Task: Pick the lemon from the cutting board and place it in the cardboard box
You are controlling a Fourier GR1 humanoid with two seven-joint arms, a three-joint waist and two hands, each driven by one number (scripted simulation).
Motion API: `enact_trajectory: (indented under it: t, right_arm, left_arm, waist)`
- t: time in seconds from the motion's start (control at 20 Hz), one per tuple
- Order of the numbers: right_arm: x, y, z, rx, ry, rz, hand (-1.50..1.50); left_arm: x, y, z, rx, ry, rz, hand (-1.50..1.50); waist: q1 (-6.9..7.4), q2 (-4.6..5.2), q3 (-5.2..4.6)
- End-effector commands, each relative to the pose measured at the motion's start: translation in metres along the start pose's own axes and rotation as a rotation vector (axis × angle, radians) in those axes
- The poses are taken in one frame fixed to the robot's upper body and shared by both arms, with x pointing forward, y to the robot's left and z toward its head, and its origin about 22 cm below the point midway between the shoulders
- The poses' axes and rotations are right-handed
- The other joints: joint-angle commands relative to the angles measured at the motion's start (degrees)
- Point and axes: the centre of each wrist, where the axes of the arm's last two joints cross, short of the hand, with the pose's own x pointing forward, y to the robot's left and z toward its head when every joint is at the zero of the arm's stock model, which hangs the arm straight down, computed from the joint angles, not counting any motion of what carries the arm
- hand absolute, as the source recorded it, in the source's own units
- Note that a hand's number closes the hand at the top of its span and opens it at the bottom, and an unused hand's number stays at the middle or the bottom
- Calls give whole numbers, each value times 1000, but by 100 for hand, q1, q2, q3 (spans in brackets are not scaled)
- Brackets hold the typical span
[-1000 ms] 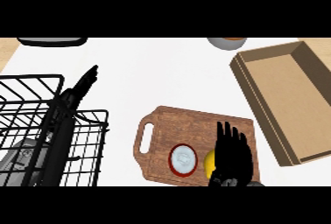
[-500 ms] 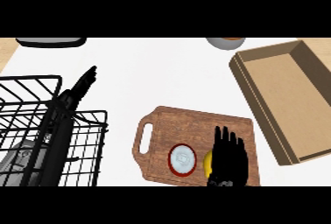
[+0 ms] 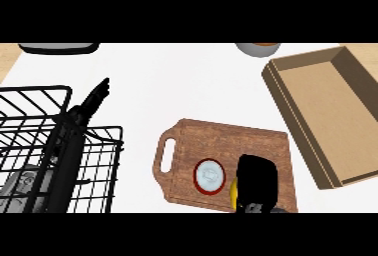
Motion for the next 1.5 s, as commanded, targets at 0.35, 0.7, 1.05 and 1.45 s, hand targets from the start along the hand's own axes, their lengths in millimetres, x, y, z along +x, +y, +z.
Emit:
enact_trajectory:
  t: [0.35,0.7,1.05,1.45]
  right_arm:
    - [19,-106,-105,-149,-218,-245,150]
    - [39,-155,-129,-416,-305,-176,150]
    - [59,-218,-115,-596,-238,-218,150]
    - [13,-265,-121,-793,89,-509,150]
  left_arm:
    - [25,-21,-19,-69,-141,18,0]
    - [29,-16,-27,-50,-140,2,0]
    - [30,4,-19,-17,-115,1,0]
    - [13,-4,-4,-16,-113,10,0]
  waist:
    - [411,98,67]
    - [328,46,54]
    - [168,-37,50]
    - [66,-65,49]
